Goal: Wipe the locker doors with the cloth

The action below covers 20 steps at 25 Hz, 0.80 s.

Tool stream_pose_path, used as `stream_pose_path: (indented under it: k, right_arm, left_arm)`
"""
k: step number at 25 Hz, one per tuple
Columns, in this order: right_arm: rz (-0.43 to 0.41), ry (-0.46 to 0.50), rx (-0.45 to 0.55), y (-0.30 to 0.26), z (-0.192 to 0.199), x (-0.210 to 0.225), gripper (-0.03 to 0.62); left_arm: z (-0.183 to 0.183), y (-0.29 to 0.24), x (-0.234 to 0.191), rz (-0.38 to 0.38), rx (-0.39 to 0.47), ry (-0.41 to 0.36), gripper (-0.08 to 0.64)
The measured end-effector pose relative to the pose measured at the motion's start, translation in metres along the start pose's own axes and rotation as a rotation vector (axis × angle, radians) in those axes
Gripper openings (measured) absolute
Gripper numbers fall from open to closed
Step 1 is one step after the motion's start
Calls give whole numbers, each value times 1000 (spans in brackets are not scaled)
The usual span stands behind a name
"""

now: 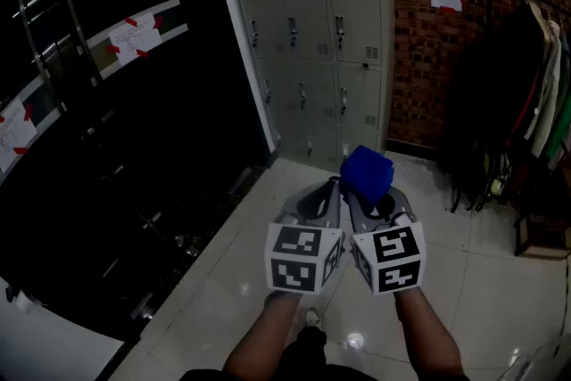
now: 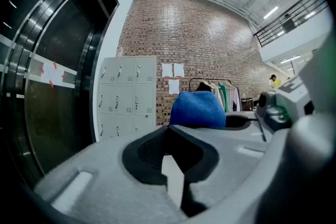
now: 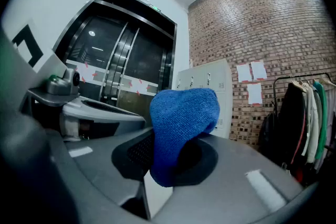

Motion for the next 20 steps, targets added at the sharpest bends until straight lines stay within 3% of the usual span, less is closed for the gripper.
stream_pose_path:
  k: [14,20]
  right_arm:
    - [66,46,4,-221,-53,31,66]
    - [75,65,14,-288,-62,41,67]
  left_arm:
    - [-59,-153,-174,76,65,-25,4]
    - [-62,-200,-225,104,69,-10,4]
Point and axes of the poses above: the fingertips, and each gripper's own axes: y backward along the fingers, x to its right, z out of its underside, the point moved 5 cm from there along y, backward along the fingers, and after that the axes turned 1 degree about -y, right-handed, at the moved point
